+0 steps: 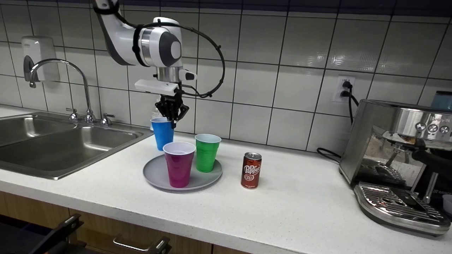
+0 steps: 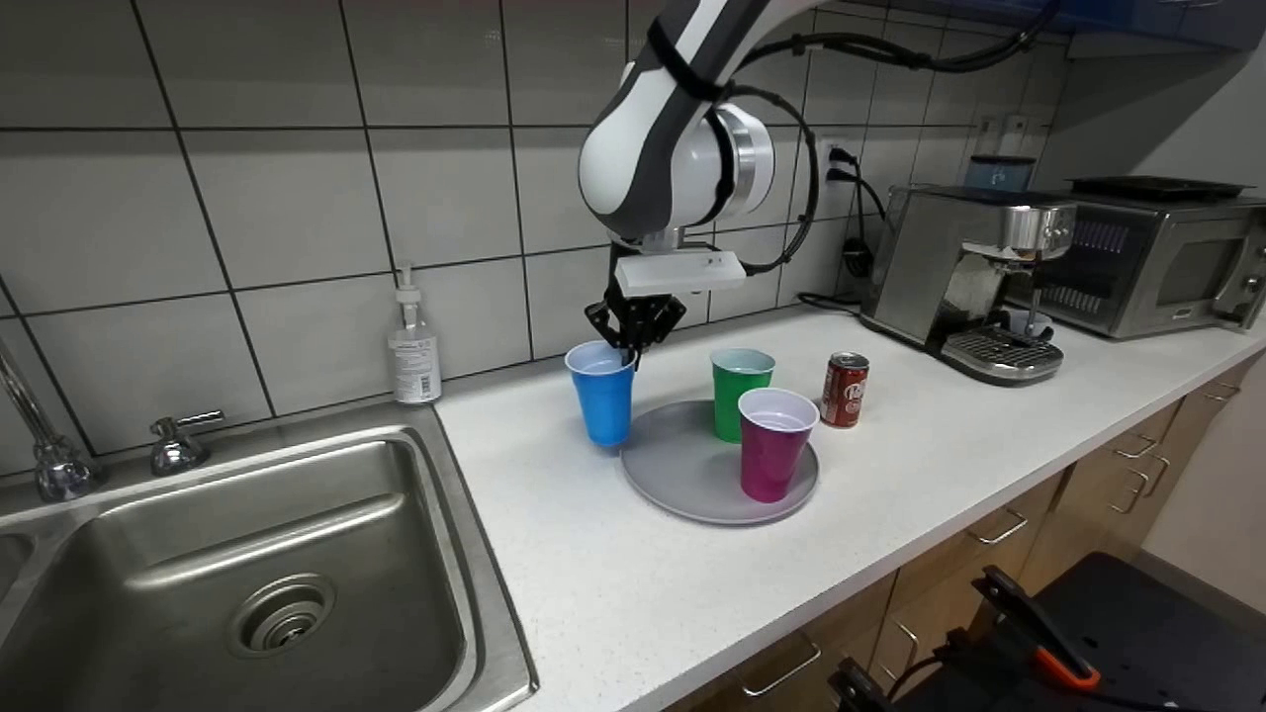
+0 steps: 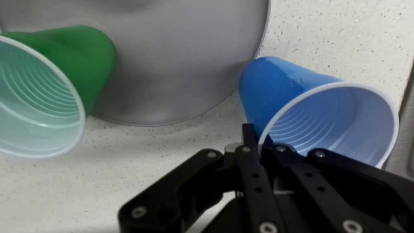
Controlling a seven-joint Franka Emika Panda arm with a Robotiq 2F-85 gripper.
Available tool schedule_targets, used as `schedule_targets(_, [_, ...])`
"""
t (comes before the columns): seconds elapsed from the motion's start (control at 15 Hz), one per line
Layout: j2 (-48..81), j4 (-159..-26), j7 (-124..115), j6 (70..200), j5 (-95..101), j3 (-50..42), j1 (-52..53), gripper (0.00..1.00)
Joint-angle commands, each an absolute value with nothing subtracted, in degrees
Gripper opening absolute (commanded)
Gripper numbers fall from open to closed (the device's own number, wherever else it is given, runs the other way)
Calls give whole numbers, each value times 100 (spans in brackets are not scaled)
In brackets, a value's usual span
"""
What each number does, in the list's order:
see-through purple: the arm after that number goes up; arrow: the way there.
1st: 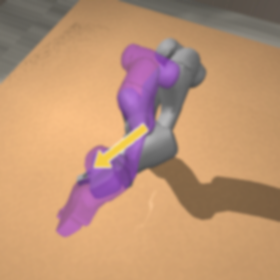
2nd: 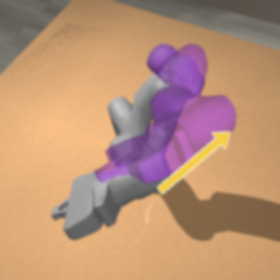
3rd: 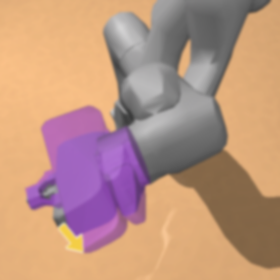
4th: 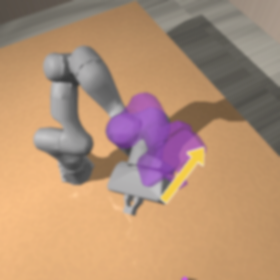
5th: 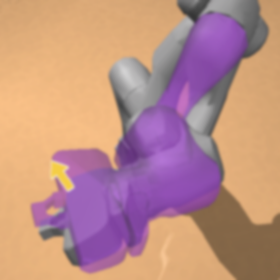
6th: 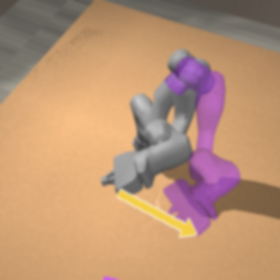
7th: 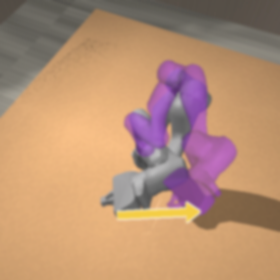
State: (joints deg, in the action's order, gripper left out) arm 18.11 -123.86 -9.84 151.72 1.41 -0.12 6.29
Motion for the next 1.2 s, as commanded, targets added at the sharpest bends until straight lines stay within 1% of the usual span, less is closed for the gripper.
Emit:
schedule_targets(0.0, [1476,-12788,-876,15313,78,-7,472,1])
schedule_targets(0.67, [1229,-13305,-864,15400,2,-76,254,1])
schedule_targets(1.13, [1316,-13388,-767,15438,-103,-43,185,1])
